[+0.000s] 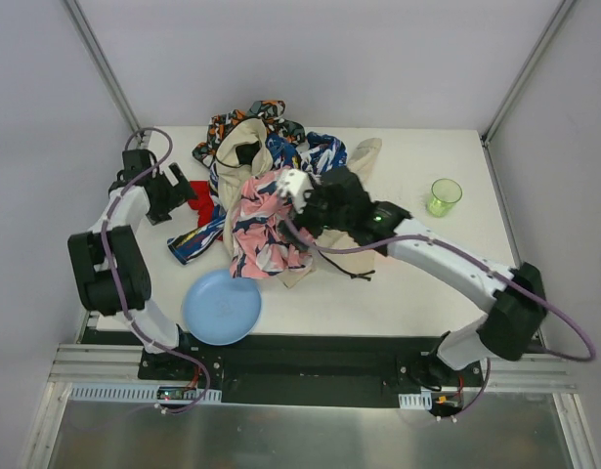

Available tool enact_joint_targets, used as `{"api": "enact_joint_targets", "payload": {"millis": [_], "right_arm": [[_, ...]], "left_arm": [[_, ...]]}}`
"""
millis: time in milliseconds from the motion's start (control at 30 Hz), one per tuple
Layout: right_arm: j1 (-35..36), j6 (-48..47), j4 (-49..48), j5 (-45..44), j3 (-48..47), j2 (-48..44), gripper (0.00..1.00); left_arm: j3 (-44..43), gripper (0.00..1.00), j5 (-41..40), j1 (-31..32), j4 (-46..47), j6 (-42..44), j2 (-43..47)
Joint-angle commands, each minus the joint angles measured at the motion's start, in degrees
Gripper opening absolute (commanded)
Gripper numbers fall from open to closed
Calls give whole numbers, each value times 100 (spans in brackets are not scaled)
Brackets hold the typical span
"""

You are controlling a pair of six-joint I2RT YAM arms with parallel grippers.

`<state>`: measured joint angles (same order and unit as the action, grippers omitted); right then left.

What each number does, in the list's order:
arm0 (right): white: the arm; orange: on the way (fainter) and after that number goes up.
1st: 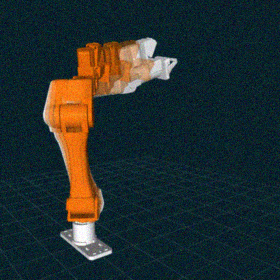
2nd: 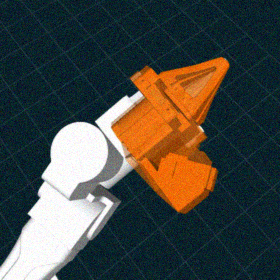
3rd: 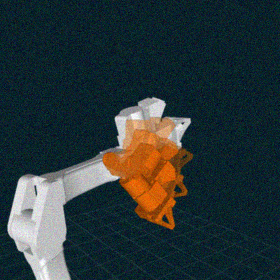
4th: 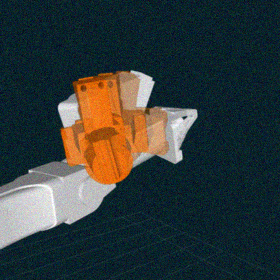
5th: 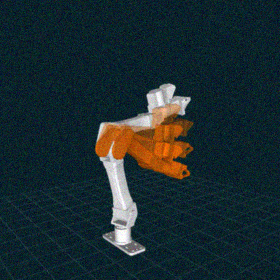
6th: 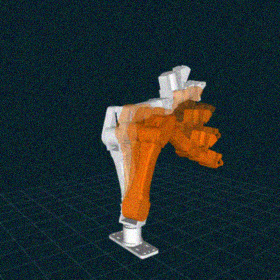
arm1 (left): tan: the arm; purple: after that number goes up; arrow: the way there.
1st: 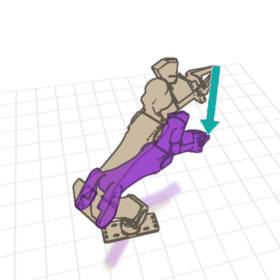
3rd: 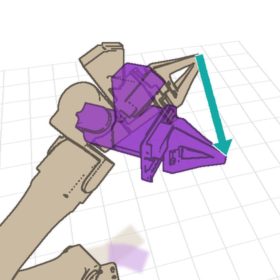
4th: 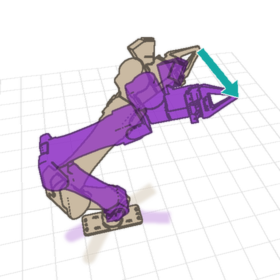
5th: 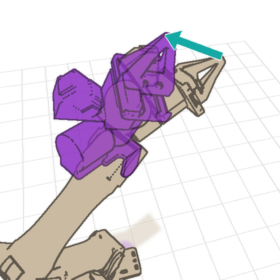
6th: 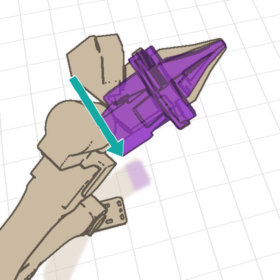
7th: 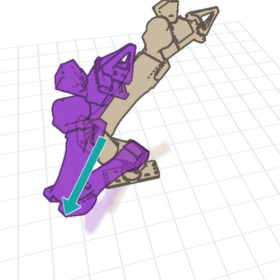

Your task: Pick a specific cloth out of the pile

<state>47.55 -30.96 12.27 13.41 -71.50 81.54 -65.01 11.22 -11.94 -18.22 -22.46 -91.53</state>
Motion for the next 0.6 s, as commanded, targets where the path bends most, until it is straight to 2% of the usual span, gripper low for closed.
{"api": "enact_joint_targets", "payload": {"millis": [0,100,233,300,367,500,567], "right_arm": [[859,-1673,-208,-339,-1082,1291,96],[1256,-2886,194,-523,-1803,2197,96],[1555,-3626,1109,-270,-2990,3305,96],[1608,-3951,1138,-259,-3203,3692,96],[1591,-4127,787,-697,-3168,3974,96],[1424,-4418,803,-1671,-3535,4711,96],[1284,-4419,794,-2008,-3861,5028,96]], "left_arm": [[-889,99,811,-45,55,-224,-962],[-1197,99,785,-45,-50,-233,-1524],[-1321,99,741,-36,-226,-136,-1895],[-1321,99,610,-18,-322,-75,-1974],[-1321,99,617,-18,-375,-31,-2053],[-1303,89,609,60,-411,22,-2220],[-1364,79,740,104,-419,83,-2360]]}}
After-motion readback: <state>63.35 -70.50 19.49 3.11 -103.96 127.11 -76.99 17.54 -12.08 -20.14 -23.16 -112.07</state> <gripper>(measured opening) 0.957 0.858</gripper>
